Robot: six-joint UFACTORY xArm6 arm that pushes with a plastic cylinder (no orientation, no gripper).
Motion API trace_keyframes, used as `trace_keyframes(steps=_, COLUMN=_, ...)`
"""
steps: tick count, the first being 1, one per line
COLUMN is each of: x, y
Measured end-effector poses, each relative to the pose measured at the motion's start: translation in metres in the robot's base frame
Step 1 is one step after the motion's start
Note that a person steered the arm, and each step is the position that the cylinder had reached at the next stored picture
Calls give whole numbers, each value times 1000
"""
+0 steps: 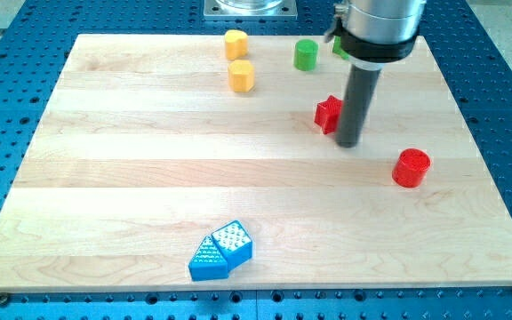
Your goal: Place the red star below the hexagon
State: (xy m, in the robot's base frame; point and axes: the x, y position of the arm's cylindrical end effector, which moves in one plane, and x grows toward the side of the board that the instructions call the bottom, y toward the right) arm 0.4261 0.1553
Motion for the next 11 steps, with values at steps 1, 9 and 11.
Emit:
trace_keyframes(steps=1, x=-19, y=33)
trace_keyframes(steps=9, x=-50, y=-140)
trace_keyframes(steps=11, x=-32, y=-97)
